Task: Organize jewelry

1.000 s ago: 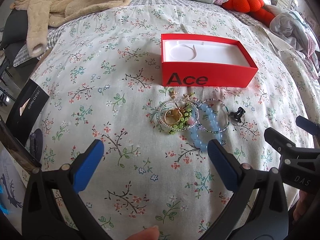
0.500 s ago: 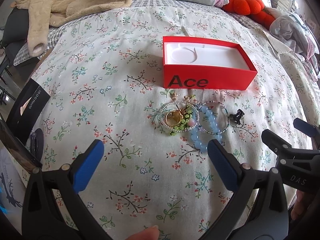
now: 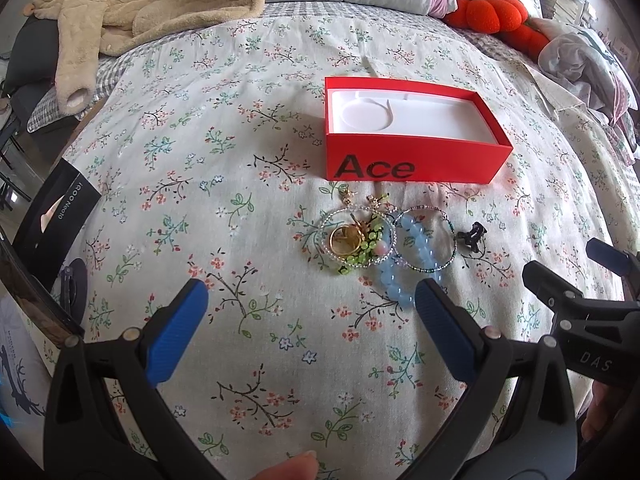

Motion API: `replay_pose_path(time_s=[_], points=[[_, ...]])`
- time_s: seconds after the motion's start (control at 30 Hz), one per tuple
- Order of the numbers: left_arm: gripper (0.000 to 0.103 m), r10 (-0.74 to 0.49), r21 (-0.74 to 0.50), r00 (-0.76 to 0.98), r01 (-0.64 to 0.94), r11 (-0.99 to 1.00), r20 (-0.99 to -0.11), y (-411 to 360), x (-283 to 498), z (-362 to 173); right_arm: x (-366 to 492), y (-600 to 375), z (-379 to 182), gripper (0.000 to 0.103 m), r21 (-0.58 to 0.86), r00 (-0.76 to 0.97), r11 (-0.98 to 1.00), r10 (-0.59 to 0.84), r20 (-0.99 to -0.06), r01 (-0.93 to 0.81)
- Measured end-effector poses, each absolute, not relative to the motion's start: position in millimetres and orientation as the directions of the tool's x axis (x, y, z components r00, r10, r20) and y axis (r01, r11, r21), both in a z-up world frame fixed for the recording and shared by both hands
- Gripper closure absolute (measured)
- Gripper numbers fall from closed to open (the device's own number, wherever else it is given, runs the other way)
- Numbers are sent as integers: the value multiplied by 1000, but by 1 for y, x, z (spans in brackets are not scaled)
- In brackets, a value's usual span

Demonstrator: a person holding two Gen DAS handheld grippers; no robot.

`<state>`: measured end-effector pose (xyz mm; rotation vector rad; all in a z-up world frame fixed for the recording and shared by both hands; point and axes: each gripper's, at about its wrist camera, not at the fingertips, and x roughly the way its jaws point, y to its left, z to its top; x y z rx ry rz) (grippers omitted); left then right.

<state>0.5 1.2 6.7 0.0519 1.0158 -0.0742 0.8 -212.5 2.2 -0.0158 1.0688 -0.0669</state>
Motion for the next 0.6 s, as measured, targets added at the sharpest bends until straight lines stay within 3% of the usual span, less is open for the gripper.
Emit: replay_pose_path(time_s=[0.6], points=[[0,-40,8,522,90,996,-852,0,1,7,1,-213,3,0,-44,477,998,-61,-877,46]])
